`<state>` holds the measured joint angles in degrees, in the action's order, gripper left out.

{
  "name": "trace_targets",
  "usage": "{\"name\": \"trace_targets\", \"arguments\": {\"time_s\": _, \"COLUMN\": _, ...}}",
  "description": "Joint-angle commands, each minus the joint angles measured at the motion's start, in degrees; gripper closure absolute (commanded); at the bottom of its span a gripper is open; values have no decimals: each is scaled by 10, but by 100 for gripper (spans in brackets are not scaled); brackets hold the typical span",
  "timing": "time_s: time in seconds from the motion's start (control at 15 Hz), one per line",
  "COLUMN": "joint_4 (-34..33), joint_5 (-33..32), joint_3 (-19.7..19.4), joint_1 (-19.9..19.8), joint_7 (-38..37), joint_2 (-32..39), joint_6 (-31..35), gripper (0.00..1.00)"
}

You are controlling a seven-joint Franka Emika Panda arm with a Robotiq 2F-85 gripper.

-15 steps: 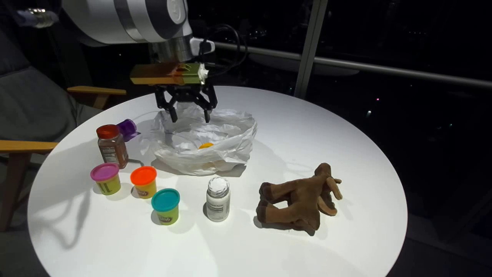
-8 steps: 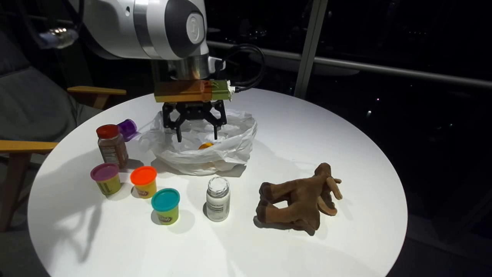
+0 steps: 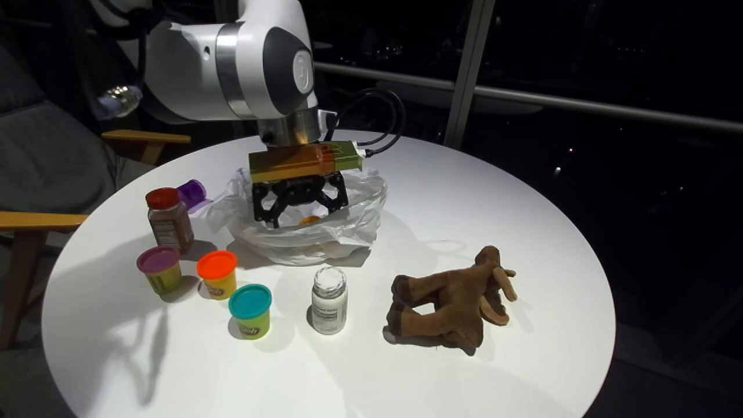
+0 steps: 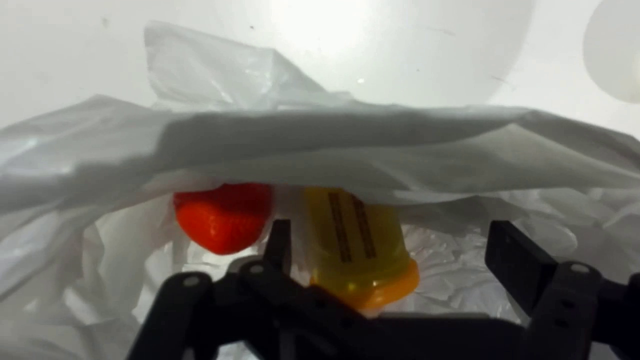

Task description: Pick the objects in the plastic bag and put them on the table

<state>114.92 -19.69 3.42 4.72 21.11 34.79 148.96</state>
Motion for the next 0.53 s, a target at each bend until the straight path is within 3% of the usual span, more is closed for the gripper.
{"name": "trace_targets", "arguments": {"time_s": 0.0, "joint_4": 1, "joint_5": -15, "joint_3": -6, "joint_1": 3, "joint_7": -3, "joint_2": -7, "joint_6": 11, "gripper": 25}}
{"name": "trace_targets", "arguments": {"time_s": 0.47, "joint_4": 9, "joint_5": -3, "joint_3": 1, "joint_1": -7, "joint_7": -2, "joint_2": -16, "joint_6": 46, "gripper": 80}}
